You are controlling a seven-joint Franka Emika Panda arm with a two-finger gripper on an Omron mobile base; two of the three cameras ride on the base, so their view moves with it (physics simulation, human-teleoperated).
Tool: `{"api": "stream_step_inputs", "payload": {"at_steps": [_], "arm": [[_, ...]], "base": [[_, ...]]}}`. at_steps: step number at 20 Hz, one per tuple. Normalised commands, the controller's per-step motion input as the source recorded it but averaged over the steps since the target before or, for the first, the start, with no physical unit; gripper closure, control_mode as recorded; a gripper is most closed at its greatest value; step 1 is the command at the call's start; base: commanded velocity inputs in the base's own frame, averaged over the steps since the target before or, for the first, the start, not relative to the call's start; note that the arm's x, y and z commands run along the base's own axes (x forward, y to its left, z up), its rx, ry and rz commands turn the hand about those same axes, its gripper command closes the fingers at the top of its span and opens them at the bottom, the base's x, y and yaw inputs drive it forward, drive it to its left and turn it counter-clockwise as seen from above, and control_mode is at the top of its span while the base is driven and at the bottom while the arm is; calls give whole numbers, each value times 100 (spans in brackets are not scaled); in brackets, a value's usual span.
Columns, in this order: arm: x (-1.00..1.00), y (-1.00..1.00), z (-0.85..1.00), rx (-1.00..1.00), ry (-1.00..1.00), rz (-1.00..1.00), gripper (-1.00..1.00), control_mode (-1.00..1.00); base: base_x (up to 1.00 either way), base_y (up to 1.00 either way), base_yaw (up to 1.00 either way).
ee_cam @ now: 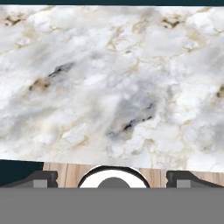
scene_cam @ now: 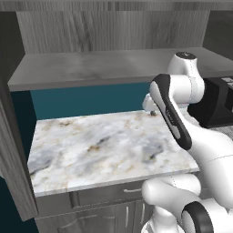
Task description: Close all open cabinet doors.
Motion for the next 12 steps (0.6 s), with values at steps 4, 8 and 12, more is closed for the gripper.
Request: {"api": "stream_step_inputs", "payload": {"at_steps": [4, 8, 12], "arm": [[-27, 0, 0, 0, 0, 0, -100, -100], [-24, 0, 0, 0, 0, 0, -100, -100], [-32, 0, 0, 0, 0, 0, -100, -100]], "base": [[0, 0, 0], [0, 0, 0], [0, 0, 0]]}}
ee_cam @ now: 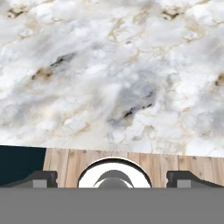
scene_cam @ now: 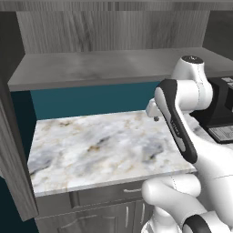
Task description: Close all open cabinet doors.
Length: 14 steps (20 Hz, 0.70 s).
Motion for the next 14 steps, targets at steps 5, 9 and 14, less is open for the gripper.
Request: {"api": "stream_step_inputs", "payload": {"at_steps": [5, 9, 14], "arm": [[0, 0, 0, 0, 0, 0, -100, -100], [0, 0, 0, 0, 0, 0, -100, -100], [0, 0, 0, 0, 0, 0, -100, -100]], "base": [[0, 0, 0], [0, 0, 0], [0, 0, 0]]}}
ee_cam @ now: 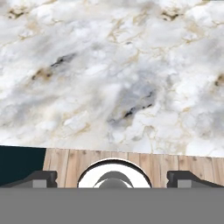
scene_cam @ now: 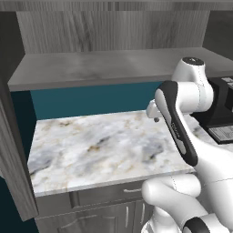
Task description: Close all open cabinet doors.
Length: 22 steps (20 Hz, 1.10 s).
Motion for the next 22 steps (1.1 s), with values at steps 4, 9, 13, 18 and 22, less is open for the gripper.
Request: {"api": "stream_step_inputs", "payload": {"at_steps": [4, 9, 13, 18, 22], "arm": [[0, 0, 0, 0, 0, 0, -100, 100], [0, 0, 0, 0, 0, 0, -100, 100], [0, 0, 0, 0, 0, 0, -100, 100], [0, 0, 0, 0, 0, 0, -100, 100], [0, 0, 0, 0, 0, 0, -100, 100]], "base": [[0, 0, 0], [-2, 0, 0], [-47, 0, 0], [-53, 0, 0], [-43, 0, 0]]}}
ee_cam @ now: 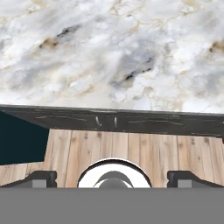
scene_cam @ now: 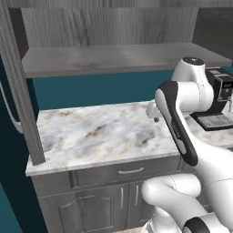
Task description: Close all open cabinet doors.
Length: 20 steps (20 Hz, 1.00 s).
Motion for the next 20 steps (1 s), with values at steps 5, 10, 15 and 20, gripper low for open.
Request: {"api": "stream_step_inputs", "payload": {"at_steps": [5, 10, 15, 20], "arm": [[0, 0, 0, 0, 0, 0, -100, 100], [0, 0, 0, 0, 0, 0, -100, 100], [0, 0, 0, 0, 0, 0, -100, 100], [0, 0, 0, 0, 0, 0, -100, -100]], "base": [[-29, 0, 0], [-26, 0, 0], [-5, 0, 0], [0, 0, 0]]}}
